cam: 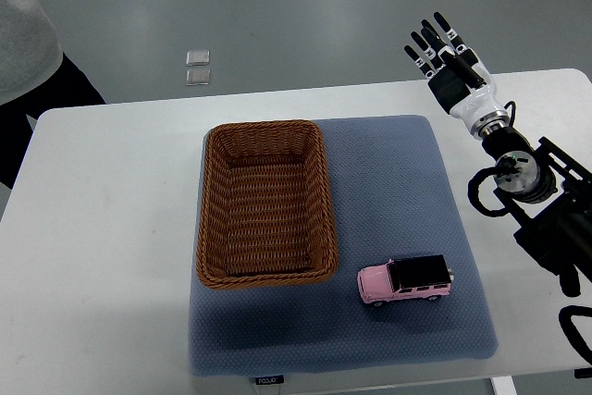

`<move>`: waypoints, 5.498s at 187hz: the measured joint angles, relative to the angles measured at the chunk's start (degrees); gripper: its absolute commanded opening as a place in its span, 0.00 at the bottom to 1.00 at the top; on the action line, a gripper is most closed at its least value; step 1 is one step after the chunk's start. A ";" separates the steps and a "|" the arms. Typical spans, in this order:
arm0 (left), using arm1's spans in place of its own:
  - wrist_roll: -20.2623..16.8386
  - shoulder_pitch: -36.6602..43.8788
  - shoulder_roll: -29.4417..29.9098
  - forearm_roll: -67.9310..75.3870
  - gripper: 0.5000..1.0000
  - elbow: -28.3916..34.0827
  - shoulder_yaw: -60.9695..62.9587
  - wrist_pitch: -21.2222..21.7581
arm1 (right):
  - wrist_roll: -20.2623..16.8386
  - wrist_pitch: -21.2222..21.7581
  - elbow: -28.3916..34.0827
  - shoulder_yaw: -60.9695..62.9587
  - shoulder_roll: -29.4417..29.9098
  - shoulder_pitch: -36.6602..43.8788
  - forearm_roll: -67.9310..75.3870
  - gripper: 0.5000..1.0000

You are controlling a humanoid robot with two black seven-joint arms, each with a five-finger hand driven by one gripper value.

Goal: Place pink car in brown basket

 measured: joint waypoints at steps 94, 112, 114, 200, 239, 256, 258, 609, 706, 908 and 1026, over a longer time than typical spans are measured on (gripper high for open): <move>0.11 -0.08 0.00 0.33 1.00 -1.22 0.09 0.07 | -0.15 4.72 0.85 -2.82 -1.21 1.20 -12.89 0.82; 0.18 -0.19 0.00 0.28 1.00 -2.52 0.10 0.22 | -0.15 9.09 3.62 -5.46 -4.54 1.70 -23.36 0.82; 0.19 -0.22 0.00 0.27 1.00 -2.57 0.10 0.23 | -0.15 9.58 4.00 -5.85 -5.00 1.77 -24.59 0.82; 0.28 -0.53 0.00 0.10 1.00 -2.23 -0.08 0.00 | -0.27 16.67 32.94 -29.85 -32.59 6.49 -55.33 0.82; 0.28 -0.53 0.00 0.09 1.00 -2.19 -0.08 0.00 | -1.27 16.67 37.63 -30.27 -35.76 2.34 -54.14 0.82; 0.28 -0.53 0.00 0.09 1.00 -2.19 -0.02 0.00 | -1.28 16.67 38.85 -30.13 -35.91 -0.87 -54.10 0.82; 0.27 -0.53 0.00 0.09 1.00 -2.19 -0.02 0.00 | -1.28 16.67 38.92 -30.12 -35.91 -1.16 -54.13 0.82; 0.62 -0.51 0.00 0.10 1.00 -2.09 -0.10 0.02 | -0.80 7.41 40.36 -30.33 -40.12 -6.08 -62.72 0.00; 0.61 -0.51 0.00 0.10 1.00 -2.02 -0.10 0.02 | -1.42 9.42 35.47 -33.29 -33.62 12.29 -59.56 0.00; 0.61 -0.35 0.00 0.10 1.00 -2.09 -0.13 0.00 | -0.96 0.96 4.37 -44.22 5.11 18.85 -60.36 0.81; 0.61 -0.35 0.00 0.10 1.00 -2.01 -0.10 0.05 | -0.75 0.91 4.30 -7.82 1.23 8.43 -32.51 0.82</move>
